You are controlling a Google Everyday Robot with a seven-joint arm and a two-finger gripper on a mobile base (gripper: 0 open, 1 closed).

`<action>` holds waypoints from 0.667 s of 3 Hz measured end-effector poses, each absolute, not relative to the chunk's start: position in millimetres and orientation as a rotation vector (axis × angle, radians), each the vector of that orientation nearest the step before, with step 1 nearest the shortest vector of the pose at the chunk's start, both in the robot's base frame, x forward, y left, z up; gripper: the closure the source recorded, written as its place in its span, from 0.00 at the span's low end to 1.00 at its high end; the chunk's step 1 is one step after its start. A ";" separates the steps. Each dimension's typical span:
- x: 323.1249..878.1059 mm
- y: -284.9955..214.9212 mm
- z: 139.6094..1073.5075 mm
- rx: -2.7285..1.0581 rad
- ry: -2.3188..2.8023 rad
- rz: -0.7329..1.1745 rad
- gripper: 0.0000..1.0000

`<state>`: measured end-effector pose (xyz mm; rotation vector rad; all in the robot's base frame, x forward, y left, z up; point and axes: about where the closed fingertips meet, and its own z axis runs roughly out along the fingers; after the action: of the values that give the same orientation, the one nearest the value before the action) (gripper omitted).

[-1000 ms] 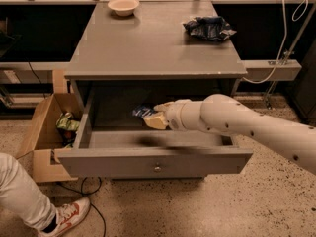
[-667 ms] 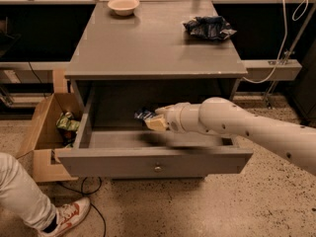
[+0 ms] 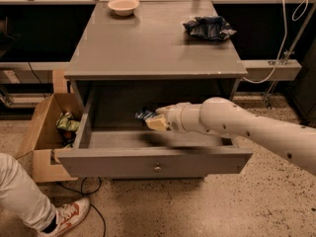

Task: Place rxbar blueberry into top drawer

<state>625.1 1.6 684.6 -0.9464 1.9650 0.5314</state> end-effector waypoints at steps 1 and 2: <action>624.8 2.5 685.1 -0.946 1.960 0.534 0.34; 627.0 -5.5 685.0 -0.924 1.948 0.551 0.11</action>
Offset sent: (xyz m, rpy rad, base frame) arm 0.0062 -0.0243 0.0010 0.0662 -0.0139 -0.0215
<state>627.0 -5.5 685.0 -0.9244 1.9485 0.5512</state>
